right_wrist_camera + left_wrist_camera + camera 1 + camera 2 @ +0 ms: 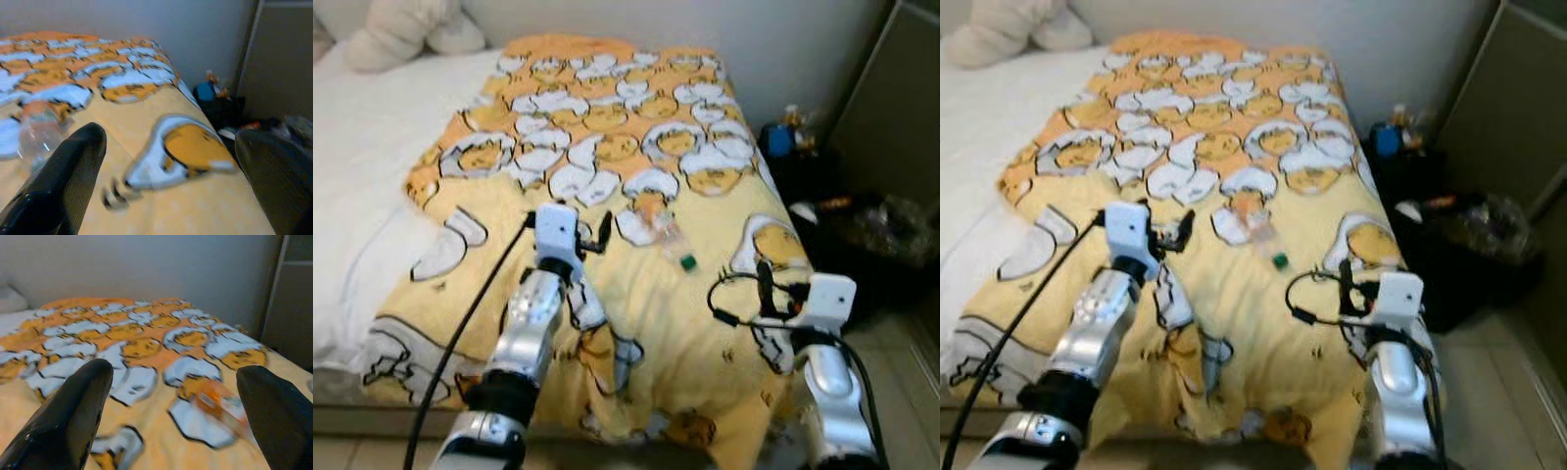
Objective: Clean up the room
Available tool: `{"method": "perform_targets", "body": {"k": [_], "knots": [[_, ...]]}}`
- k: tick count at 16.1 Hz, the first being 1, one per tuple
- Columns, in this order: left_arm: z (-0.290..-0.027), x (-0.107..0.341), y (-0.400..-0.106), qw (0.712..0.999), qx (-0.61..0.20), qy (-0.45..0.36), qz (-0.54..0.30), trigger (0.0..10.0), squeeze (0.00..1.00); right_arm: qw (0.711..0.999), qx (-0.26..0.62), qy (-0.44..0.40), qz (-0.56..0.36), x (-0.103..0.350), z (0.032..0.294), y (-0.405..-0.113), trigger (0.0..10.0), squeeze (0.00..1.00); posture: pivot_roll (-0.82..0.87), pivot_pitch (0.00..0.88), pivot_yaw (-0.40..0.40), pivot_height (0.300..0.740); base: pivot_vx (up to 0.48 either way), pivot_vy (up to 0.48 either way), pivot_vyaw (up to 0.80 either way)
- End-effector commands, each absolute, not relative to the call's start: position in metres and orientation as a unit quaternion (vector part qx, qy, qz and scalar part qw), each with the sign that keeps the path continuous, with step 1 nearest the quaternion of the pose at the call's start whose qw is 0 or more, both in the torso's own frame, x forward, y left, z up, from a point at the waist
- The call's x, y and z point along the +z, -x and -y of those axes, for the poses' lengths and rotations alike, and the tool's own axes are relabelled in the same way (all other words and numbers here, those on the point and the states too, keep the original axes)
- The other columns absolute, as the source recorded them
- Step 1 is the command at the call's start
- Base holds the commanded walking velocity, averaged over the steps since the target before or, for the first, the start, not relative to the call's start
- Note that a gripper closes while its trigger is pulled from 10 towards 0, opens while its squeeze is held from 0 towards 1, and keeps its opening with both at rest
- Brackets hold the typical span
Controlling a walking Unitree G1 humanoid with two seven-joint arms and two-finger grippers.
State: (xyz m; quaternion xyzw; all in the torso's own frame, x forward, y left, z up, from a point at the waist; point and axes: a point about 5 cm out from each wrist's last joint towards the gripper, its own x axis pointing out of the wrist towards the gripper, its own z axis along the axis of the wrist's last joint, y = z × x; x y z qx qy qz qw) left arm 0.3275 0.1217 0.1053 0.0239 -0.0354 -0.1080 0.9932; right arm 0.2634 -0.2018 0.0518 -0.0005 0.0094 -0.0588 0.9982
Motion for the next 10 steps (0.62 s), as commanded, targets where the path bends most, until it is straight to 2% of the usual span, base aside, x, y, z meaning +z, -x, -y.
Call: {"method": "perform_targets", "body": {"k": [1, 2, 3, 5, 6, 8, 10], "knots": [[-0.133, 0.104, -0.324, 0.993, -0.103, -0.046, 0.037, 10.0, 0.0, 0.999, -0.049, -0.005, -0.016, 0.052, 0.191, -0.27, 10.0, 0.0, 0.02, 0.0, 0.008, 0.74, 0.48, 0.0, 0.0], [-0.132, 0.104, -0.322, 0.991, -0.111, -0.055, 0.041, 10.0, 0.0, 0.998, -0.051, -0.008, -0.022, 0.051, 0.19, -0.27, 10.0, 0.0, 0.03, 0.0, 0.005, 0.74, 0.48, 0.0, 0.0], [-0.134, 0.107, -0.319, 0.991, -0.112, -0.05, 0.045, 10.0, 0.0, 0.999, -0.039, 0.013, -0.026, 0.055, 0.186, -0.283, 10.0, 0.0, 0.06, 0.0, 0.004, 0.74, 0.48, 0.0, 0.0], [-0.122, 0.112, -0.314, 0.982, -0.169, -0.073, 0.046, 10.0, 0.0, 0.999, -0.026, 0.009, -0.045, 0.058, 0.18, -0.305, 10.0, 0.0, 0.11, 0.0, 0.0, 0.74, 0.0, 0.0, 0.0], [-0.105, 0.126, -0.297, 0.953, -0.273, -0.111, 0.068, 10.0, 0.0, 0.998, -0.009, -0.002, -0.064, 0.063, 0.17, -0.326, 10.0, 0.0, 0.19, 0.0, -0.017, 0.74, 0.0, 0.0, 0.0], [-0.098, 0.142, -0.281, 0.931, -0.337, -0.12, 0.079, 10.0, 0.0, 0.997, 0.003, -0.002, -0.081, 0.072, 0.161, -0.345, 10.0, 0.0, 0.27, 0.0, -0.043, 0.74, 0.0, 0.0, 0.0], [-0.101, 0.158, -0.263, 0.922, -0.36, -0.119, 0.083, 10.0, 0.0, 0.995, 0.012, 0.011, -0.103, 0.076, 0.153, -0.356, 10.0, 0.0, 0.33, 0.058, -0.059, 0.74, 0.0, 0.0, 0.0]]}}
